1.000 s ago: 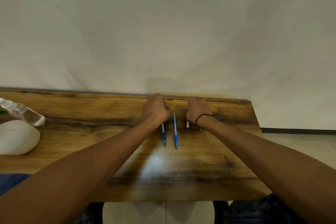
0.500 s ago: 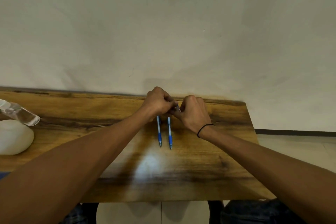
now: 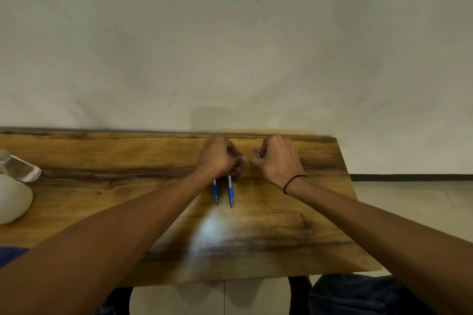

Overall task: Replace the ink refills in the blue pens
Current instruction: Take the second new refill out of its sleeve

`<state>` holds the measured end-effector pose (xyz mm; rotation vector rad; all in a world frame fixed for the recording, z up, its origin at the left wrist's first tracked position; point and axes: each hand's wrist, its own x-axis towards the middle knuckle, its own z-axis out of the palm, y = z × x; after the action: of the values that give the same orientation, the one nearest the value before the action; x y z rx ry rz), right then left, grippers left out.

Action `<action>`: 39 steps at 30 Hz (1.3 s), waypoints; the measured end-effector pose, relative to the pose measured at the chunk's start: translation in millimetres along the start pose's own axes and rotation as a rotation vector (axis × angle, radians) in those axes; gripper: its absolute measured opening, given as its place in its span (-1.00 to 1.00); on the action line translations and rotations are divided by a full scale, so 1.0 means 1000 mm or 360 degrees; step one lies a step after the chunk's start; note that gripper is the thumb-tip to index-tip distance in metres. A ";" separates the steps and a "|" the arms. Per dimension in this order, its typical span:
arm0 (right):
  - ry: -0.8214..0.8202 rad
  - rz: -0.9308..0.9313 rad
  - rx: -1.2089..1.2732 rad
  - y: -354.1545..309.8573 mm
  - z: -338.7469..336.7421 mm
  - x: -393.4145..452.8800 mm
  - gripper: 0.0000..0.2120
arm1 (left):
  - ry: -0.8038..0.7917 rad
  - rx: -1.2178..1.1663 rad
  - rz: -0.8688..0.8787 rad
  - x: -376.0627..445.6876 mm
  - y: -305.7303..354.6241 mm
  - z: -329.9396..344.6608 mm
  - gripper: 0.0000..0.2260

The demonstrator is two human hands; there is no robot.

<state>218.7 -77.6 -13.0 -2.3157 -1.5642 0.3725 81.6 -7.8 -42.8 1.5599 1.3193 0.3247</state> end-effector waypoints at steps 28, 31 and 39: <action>-0.0321 -0.0284 0.0856 -0.030 -0.083 0.027 -0.90 | 0.0115 -0.0543 0.0422 -0.031 0.072 -0.068 -0.83; -0.0314 -0.0274 0.0939 -0.031 -0.082 0.023 -0.92 | 0.0111 -0.0627 0.0402 -0.033 0.072 -0.069 -0.83; -0.0134 -0.0366 0.1076 -0.047 -0.105 0.021 -0.88 | -0.0018 -0.1194 0.0361 -0.039 0.084 -0.085 -0.80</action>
<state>227.6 -54.1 101.5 -1.6080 -1.4285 0.8020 53.2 12.9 77.3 1.0559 0.8539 0.8430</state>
